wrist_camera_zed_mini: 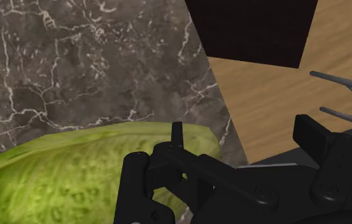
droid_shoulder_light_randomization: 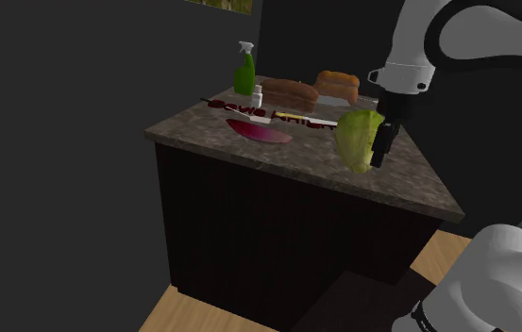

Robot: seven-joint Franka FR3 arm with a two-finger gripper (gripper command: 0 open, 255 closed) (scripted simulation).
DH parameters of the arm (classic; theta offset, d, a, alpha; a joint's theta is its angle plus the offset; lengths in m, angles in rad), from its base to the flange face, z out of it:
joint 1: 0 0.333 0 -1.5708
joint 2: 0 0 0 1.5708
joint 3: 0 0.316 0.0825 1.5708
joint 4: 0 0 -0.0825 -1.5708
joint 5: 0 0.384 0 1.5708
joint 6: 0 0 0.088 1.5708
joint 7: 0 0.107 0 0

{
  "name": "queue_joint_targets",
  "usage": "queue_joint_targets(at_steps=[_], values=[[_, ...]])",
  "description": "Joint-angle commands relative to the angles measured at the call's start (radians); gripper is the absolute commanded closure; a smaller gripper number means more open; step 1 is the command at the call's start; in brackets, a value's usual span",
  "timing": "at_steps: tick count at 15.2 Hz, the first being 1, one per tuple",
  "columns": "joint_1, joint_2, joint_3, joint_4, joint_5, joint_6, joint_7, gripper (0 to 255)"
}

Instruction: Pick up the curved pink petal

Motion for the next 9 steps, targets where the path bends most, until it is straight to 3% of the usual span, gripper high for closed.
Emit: queue_joint_targets(at_steps=[1, 9], values=[[0.000, 0.000, 0.000, 0.000, 0.000, 0.000, 0.000, 0], [0.005, 0.187, 0.199, 0.060, -0.218, 0.254, 0.081, 0]])
